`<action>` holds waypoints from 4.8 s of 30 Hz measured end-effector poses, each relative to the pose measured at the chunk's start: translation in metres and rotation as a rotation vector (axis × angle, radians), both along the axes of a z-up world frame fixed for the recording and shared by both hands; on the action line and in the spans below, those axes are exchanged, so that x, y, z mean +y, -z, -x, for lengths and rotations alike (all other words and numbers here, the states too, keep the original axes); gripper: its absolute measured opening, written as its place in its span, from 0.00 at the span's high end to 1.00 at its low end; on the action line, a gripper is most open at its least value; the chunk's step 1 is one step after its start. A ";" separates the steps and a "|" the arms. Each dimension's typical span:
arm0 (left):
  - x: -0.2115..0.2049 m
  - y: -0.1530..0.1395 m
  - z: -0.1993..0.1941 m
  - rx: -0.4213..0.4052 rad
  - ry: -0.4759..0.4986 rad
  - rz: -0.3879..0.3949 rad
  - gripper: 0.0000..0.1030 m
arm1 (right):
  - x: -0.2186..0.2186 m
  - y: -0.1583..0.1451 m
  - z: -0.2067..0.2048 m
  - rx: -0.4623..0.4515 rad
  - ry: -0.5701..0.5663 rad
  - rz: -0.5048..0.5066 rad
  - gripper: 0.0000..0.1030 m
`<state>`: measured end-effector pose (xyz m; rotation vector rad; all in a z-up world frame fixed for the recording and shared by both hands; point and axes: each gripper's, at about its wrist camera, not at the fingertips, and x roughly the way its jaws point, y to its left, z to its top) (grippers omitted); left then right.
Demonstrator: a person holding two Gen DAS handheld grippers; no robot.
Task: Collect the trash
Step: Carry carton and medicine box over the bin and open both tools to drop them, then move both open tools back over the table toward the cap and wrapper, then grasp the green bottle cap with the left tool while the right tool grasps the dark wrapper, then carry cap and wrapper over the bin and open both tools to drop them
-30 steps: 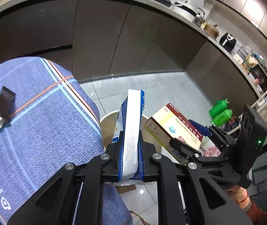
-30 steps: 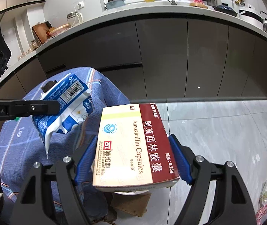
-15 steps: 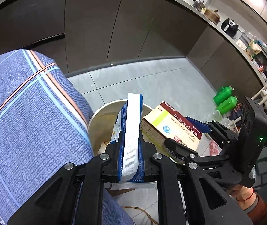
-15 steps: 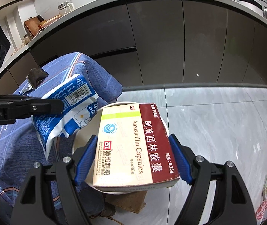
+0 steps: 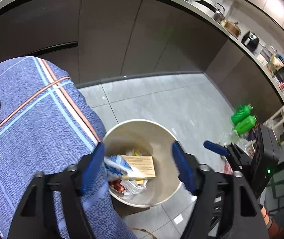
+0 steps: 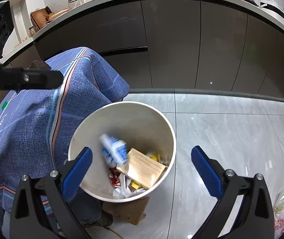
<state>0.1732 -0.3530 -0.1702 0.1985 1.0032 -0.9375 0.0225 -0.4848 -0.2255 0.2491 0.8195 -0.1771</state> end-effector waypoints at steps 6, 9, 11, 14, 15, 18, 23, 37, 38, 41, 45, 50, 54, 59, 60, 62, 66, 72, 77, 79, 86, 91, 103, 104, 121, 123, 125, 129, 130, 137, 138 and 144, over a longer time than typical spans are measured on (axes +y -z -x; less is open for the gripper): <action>0.013 -0.008 -0.002 -0.027 -0.059 0.025 0.09 | 0.003 0.000 -0.002 0.016 0.007 -0.016 0.03; 0.018 -0.014 -0.003 -0.036 -0.082 0.031 0.08 | 0.005 -0.003 -0.004 0.020 0.007 -0.031 0.03; 0.025 -0.017 -0.005 -0.039 -0.091 0.032 0.08 | 0.006 -0.005 -0.003 0.014 0.008 -0.031 0.03; 0.032 -0.023 -0.003 -0.063 -0.113 0.030 0.08 | 0.008 -0.013 -0.002 -0.001 0.002 -0.018 0.03; 0.035 -0.025 -0.003 -0.071 -0.119 0.031 0.08 | 0.009 -0.016 -0.002 -0.006 -0.001 -0.014 0.03; 0.043 -0.032 -0.001 -0.093 -0.141 0.036 0.08 | 0.012 -0.023 -0.001 -0.014 -0.007 -0.006 0.03; 0.063 -0.048 0.002 -0.118 -0.175 0.057 0.08 | 0.021 -0.038 -0.002 -0.038 -0.021 0.002 0.03; 0.166 -0.091 0.007 -0.159 -0.411 0.084 0.08 | 0.072 -0.090 -0.008 -0.133 -0.126 0.058 0.03; 0.175 -0.093 0.008 -0.158 -0.430 0.082 0.08 | 0.077 -0.093 -0.009 -0.139 -0.139 0.062 0.03; 0.203 -0.094 0.006 -0.146 -0.486 0.081 0.08 | 0.092 -0.101 -0.014 -0.152 -0.170 0.075 0.03; 0.240 -0.094 0.003 -0.127 -0.560 0.086 0.08 | 0.111 -0.111 -0.021 -0.172 -0.203 0.081 0.03; 0.284 -0.091 -0.003 -0.133 -0.651 0.064 0.08 | 0.133 -0.123 -0.032 -0.212 -0.232 0.089 0.03; 0.312 -0.086 -0.008 -0.134 -0.713 0.050 0.08 | 0.150 -0.133 -0.044 -0.248 -0.240 0.088 0.03; 0.343 -0.080 -0.017 -0.144 -0.785 0.017 0.08 | 0.166 -0.137 -0.061 -0.271 -0.242 0.033 0.03; 0.347 -0.079 -0.018 -0.146 -0.792 0.012 0.08 | 0.170 -0.138 -0.065 -0.281 -0.243 0.024 0.03; 0.356 -0.077 -0.023 -0.144 -0.808 0.002 0.08 | 0.178 -0.140 -0.074 -0.292 -0.249 0.027 0.03; 0.369 -0.072 -0.031 -0.133 -0.823 0.001 0.08 | 0.197 -0.141 -0.094 -0.270 -0.274 0.039 0.03; 0.383 -0.067 -0.046 -0.130 -0.840 -0.008 0.08 | 0.212 -0.138 -0.127 -0.236 -0.292 0.011 0.03; 0.390 -0.060 -0.058 -0.135 -0.836 -0.027 0.08 | 0.218 -0.131 -0.159 -0.190 -0.284 0.032 0.03; 0.392 -0.057 -0.061 -0.135 -0.827 -0.034 0.08 | 0.218 -0.126 -0.169 -0.173 -0.276 0.039 0.03; 0.392 -0.042 -0.071 -0.115 -0.749 -0.032 0.16 | 0.205 -0.111 -0.209 -0.120 -0.245 -0.035 0.04; 0.391 -0.032 -0.076 -0.077 -0.703 -0.025 0.28 | 0.210 -0.106 -0.235 -0.102 -0.259 -0.031 0.15; 0.376 -0.023 -0.094 -0.066 -0.622 -0.047 0.41 | 0.227 -0.084 -0.277 -0.037 -0.286 -0.048 0.40; 0.374 -0.021 -0.096 -0.067 -0.617 -0.053 0.42 | 0.227 -0.082 -0.277 -0.031 -0.289 -0.049 0.47; 0.355 -0.001 -0.115 -0.075 -0.587 -0.137 0.56 | 0.226 -0.089 -0.247 -0.049 -0.293 0.045 0.89; 0.353 0.000 -0.115 -0.102 -0.588 -0.174 0.63 | 0.225 -0.089 -0.243 -0.048 -0.292 0.042 0.89; 0.353 0.001 -0.114 -0.106 -0.588 -0.182 0.66 | 0.223 -0.089 -0.238 -0.048 -0.288 0.035 0.89; 0.354 0.001 -0.114 -0.098 -0.588 -0.180 0.66 | 0.220 -0.092 -0.230 -0.050 -0.279 0.024 0.90; 0.354 0.000 -0.113 -0.095 -0.588 -0.177 0.66 | 0.219 -0.093 -0.227 -0.053 -0.278 0.023 0.90; 0.358 -0.019 -0.091 -0.115 -0.598 -0.132 0.66 | 0.216 -0.111 -0.206 -0.088 -0.276 0.010 0.90; 0.357 -0.023 -0.088 -0.121 -0.596 -0.127 0.66 | 0.215 -0.114 -0.203 -0.093 -0.277 0.008 0.90; 0.345 -0.055 -0.067 -0.167 -0.572 -0.081 0.66 | 0.210 -0.133 -0.181 -0.139 -0.277 -0.002 0.90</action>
